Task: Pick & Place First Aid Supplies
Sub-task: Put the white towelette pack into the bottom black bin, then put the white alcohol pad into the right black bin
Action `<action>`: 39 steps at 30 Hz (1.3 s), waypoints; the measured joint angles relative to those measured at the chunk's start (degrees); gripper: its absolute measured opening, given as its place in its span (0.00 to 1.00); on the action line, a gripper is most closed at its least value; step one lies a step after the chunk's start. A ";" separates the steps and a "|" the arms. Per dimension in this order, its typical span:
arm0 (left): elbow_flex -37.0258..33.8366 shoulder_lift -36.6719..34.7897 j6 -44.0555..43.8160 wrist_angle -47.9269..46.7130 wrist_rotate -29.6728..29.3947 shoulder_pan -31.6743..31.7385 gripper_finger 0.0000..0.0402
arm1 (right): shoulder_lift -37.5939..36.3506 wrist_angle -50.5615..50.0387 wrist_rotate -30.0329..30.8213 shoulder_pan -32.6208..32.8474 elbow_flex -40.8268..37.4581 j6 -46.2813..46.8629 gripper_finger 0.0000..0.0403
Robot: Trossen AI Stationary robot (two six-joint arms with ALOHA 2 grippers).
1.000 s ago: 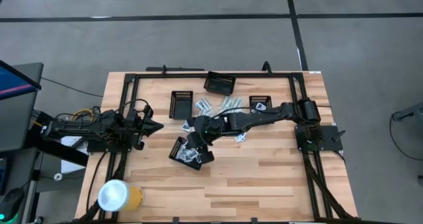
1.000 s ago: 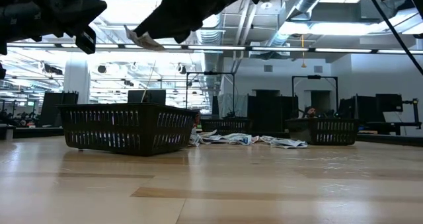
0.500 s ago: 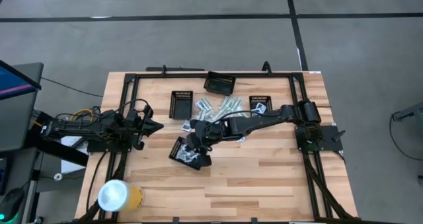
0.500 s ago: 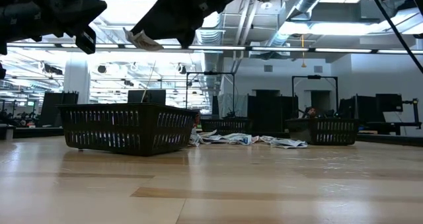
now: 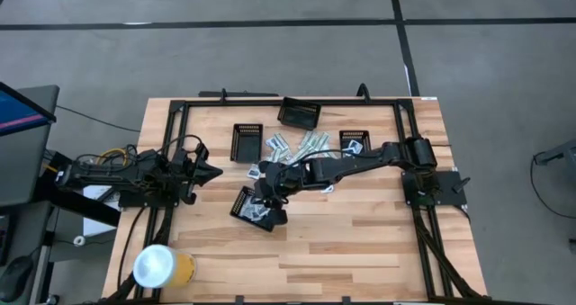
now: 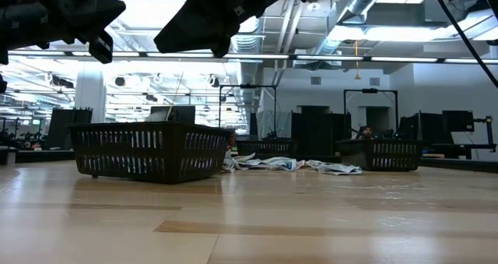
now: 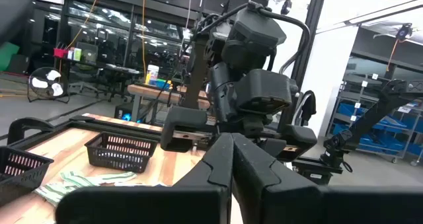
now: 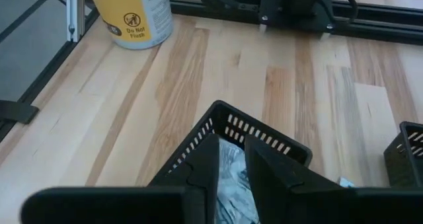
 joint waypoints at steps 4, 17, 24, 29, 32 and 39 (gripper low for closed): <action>0.00 0.01 0.02 -0.02 0.01 -1.23 0.02 | -0.02 -0.04 0.27 -0.02 0.00 0.00 0.19; 0.00 0.00 0.01 -0.01 0.01 -2.76 0.02 | -0.50 -3.87 13.61 -0.11 2.85 10.93 0.19; 0.00 0.00 0.02 -0.02 0.02 -2.74 0.02 | -0.66 -15.34 16.61 -1.13 7.68 7.00 0.19; 0.00 0.00 0.02 0.00 0.02 -1.51 0.02 | -0.66 -33.34 16.55 -4.34 8.33 6.86 0.19; 0.00 0.01 0.02 -0.01 0.01 -0.36 0.02 | -0.66 -42.28 16.55 -6.44 8.37 5.82 0.19; 0.00 0.01 0.02 -0.01 0.01 0.45 0.02 | -1.13 -45.97 16.48 -11.29 4.47 0.87 0.19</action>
